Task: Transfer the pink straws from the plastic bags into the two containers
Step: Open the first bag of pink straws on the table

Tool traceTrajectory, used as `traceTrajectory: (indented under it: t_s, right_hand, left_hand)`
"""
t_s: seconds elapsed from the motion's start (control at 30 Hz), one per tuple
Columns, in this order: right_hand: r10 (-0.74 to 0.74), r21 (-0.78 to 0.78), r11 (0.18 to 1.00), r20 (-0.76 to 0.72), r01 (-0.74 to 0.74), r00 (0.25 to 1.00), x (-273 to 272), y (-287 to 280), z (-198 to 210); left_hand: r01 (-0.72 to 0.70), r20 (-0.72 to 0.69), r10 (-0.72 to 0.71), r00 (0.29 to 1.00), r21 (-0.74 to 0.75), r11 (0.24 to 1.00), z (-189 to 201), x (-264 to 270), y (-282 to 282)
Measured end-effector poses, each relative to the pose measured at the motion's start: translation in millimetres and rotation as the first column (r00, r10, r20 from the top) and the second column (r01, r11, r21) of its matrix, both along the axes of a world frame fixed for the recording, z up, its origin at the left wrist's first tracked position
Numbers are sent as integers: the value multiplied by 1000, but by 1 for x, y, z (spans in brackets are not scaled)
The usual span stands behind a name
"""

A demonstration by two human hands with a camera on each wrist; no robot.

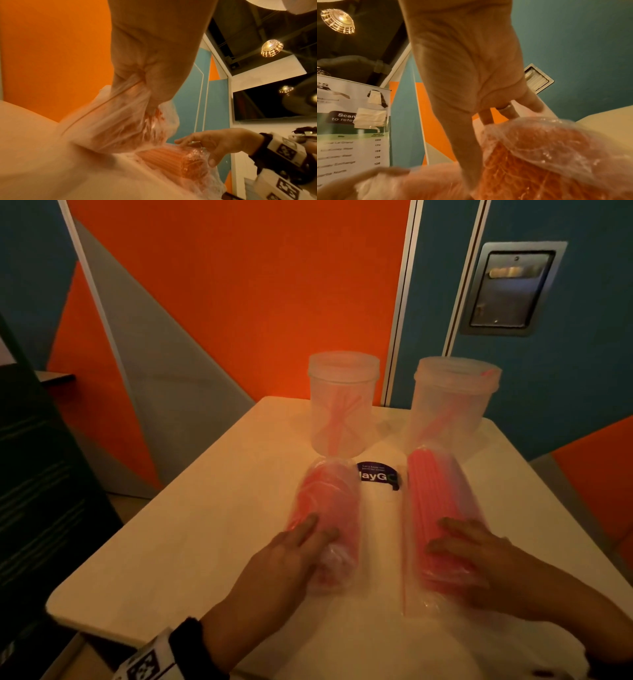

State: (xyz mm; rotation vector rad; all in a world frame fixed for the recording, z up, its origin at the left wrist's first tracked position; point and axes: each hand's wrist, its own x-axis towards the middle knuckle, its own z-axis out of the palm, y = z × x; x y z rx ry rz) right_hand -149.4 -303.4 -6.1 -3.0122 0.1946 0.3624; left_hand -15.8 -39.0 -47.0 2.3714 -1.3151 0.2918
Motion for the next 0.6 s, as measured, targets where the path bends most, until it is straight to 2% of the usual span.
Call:
traceTrajectory:
  t_s: [0.07,0.13,0.17,0.2,0.27,0.33,0.37,0.43,0.53,0.6]
  right_hand:
    - [21,115,993,123,-35,992,2,11,7]
    - [37,308,943,280,-126,959,7,31,16]
    - [60,367,914,303,-175,951,8,39,17]
    - [87,370,907,302,-201,949,10,47,16]
    - [157,280,925,330,-256,931,22,62,11]
    - [174,209,932,456,-295,873,37,69,1]
    - [169,197,930,517,-309,839,43,72,-2]
    - [134,224,924,567,-309,813,51,73,-5]
    - [107,266,906,607,-329,787,57,75,-1]
    - [86,248,914,655,-321,751,63,74,7]
  left_hand:
    - [19,-170,-63,984,-248,969,12,-2,-3]
    - [-75,-355,-127,926,-503,861,21,-2,-5]
    - [-157,-441,-155,884,-592,790,25,-3,-6]
    - [-256,-549,-195,813,-637,727,30,-4,-8]
    - [-435,-737,-311,600,-627,646,34,-9,-11]
    - [-542,-829,-373,417,-556,631,33,-12,-8]
    - [-573,-853,-366,371,-521,633,32,-13,-5]
    - [-599,-881,-329,339,-472,647,28,-13,1]
    - [-599,-910,-248,333,-407,690,29,-12,10]
    - [-591,-904,-115,412,-361,721,28,-9,14]
